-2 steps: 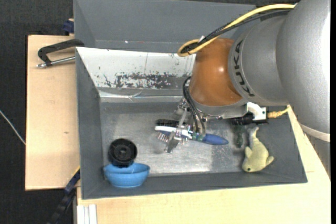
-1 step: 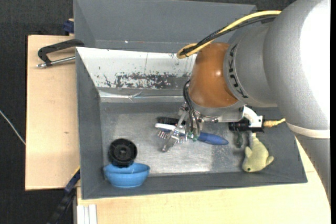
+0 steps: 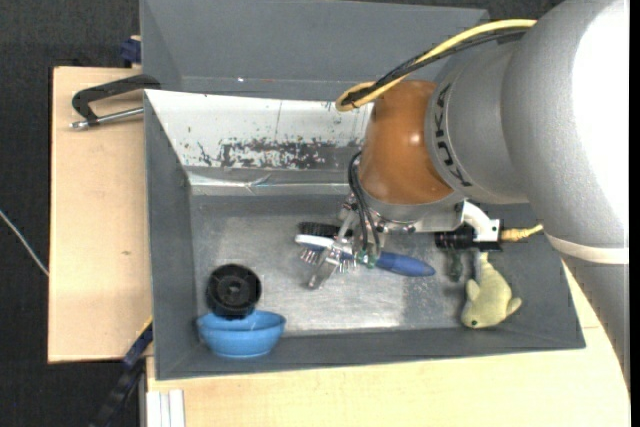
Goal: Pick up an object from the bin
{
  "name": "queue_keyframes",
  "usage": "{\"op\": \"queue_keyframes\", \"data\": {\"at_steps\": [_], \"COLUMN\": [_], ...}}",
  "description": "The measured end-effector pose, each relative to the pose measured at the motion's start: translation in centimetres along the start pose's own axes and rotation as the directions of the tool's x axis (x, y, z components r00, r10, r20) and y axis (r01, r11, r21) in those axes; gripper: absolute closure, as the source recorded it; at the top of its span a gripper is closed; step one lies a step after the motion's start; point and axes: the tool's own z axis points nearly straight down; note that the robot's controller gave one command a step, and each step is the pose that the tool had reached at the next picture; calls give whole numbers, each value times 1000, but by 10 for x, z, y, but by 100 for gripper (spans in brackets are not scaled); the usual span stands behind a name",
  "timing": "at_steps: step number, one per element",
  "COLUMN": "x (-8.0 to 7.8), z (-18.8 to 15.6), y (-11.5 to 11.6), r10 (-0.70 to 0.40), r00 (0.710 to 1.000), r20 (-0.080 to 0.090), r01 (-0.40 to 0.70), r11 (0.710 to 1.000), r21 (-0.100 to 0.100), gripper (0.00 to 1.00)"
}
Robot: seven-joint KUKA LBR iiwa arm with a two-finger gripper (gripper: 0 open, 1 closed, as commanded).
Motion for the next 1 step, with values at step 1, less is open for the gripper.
{"op": "queue_keyframes", "data": {"at_steps": [1], "x": [-3], "z": [-3], "y": [0], "r10": [1], "r00": [1000], "r20": [10], "r01": [-1], "r11": [1000], "r21": [-3], "gripper": [100]}}
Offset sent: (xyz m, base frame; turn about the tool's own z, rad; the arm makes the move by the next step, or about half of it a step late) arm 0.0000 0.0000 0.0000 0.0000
